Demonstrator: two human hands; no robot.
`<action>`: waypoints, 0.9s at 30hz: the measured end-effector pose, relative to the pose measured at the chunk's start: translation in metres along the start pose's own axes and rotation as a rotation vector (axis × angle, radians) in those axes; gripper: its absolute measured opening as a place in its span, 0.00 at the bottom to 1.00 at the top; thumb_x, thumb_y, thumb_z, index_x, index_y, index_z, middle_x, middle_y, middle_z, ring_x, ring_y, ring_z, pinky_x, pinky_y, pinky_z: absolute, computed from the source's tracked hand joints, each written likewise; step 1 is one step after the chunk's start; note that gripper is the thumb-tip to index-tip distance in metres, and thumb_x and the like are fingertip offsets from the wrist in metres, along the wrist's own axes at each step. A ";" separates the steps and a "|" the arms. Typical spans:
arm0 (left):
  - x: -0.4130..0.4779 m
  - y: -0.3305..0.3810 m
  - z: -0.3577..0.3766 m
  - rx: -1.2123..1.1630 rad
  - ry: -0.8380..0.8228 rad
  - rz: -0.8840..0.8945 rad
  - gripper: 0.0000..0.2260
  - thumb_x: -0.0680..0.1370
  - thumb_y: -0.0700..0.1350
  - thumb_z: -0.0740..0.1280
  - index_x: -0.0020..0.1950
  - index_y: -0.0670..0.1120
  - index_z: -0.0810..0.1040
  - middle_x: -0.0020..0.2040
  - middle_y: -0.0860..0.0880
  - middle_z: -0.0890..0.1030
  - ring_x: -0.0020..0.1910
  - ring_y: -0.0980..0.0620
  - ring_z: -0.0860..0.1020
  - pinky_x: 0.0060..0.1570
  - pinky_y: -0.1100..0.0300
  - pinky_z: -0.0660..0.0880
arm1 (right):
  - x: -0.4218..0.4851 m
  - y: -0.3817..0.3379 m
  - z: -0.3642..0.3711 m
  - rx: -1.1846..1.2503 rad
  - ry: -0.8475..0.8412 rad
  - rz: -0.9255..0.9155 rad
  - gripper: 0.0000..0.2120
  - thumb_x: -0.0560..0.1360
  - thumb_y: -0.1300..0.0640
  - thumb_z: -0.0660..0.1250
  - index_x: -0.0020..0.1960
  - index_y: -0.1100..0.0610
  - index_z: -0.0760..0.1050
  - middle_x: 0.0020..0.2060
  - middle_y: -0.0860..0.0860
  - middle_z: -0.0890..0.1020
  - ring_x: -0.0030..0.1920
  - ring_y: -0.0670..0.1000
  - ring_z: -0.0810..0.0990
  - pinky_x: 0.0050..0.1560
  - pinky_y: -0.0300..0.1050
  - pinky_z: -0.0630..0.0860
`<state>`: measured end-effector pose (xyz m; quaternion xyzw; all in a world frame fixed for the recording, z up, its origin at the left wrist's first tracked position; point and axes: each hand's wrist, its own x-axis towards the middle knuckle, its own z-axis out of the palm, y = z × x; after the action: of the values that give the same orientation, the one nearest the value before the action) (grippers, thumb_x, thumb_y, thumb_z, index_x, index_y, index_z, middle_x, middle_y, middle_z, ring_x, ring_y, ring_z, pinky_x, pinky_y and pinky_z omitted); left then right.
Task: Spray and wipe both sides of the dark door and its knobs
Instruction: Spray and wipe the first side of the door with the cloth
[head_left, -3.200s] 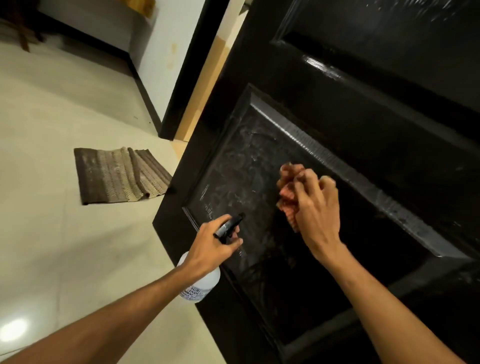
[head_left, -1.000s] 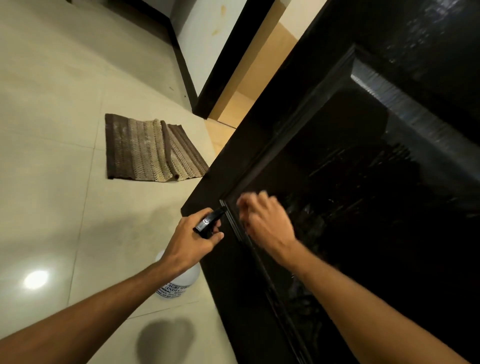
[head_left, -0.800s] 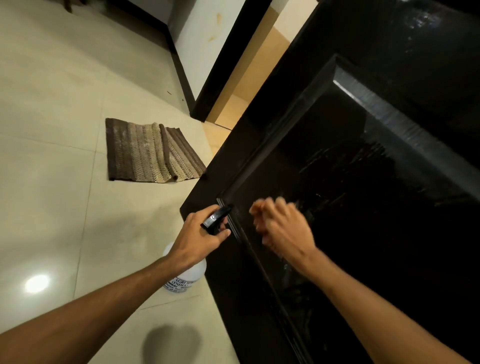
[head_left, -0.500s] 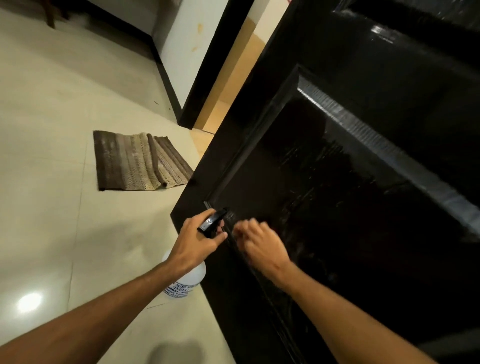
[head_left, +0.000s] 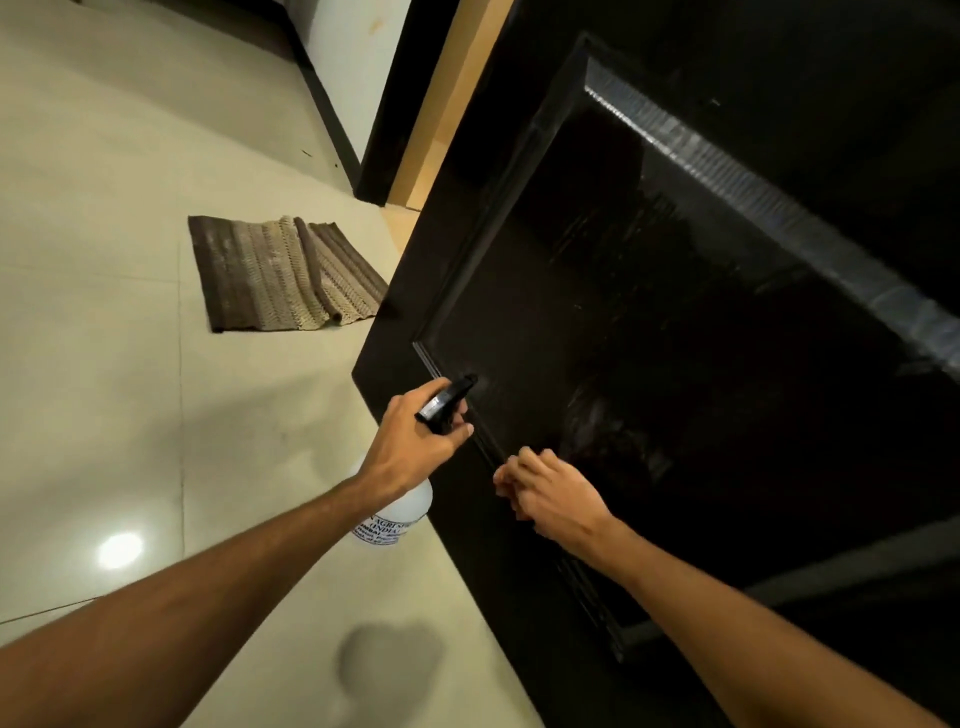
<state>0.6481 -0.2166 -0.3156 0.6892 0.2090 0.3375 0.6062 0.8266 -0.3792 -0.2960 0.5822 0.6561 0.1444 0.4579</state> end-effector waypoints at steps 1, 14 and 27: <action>0.000 0.001 -0.002 0.001 -0.004 0.009 0.13 0.75 0.36 0.77 0.49 0.52 0.79 0.44 0.53 0.83 0.45 0.61 0.83 0.49 0.71 0.77 | -0.004 0.006 -0.007 0.013 0.093 0.069 0.30 0.71 0.43 0.71 0.70 0.52 0.74 0.65 0.52 0.73 0.65 0.59 0.65 0.59 0.54 0.61; -0.014 -0.003 0.008 0.027 0.017 0.019 0.13 0.73 0.35 0.78 0.46 0.51 0.80 0.41 0.53 0.84 0.41 0.58 0.83 0.48 0.67 0.77 | -0.044 0.017 -0.009 0.028 0.246 0.161 0.26 0.74 0.48 0.68 0.71 0.54 0.74 0.63 0.52 0.75 0.61 0.57 0.63 0.58 0.52 0.67; -0.055 0.015 0.040 0.018 -0.038 0.014 0.15 0.73 0.35 0.78 0.44 0.53 0.78 0.39 0.54 0.82 0.39 0.61 0.81 0.47 0.70 0.74 | -0.115 -0.034 0.037 0.106 0.206 0.095 0.26 0.66 0.46 0.78 0.62 0.52 0.82 0.59 0.49 0.66 0.57 0.56 0.69 0.49 0.50 0.64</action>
<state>0.6372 -0.2854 -0.3139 0.7023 0.1954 0.3269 0.6014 0.8229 -0.5044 -0.2905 0.6181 0.6782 0.1897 0.3493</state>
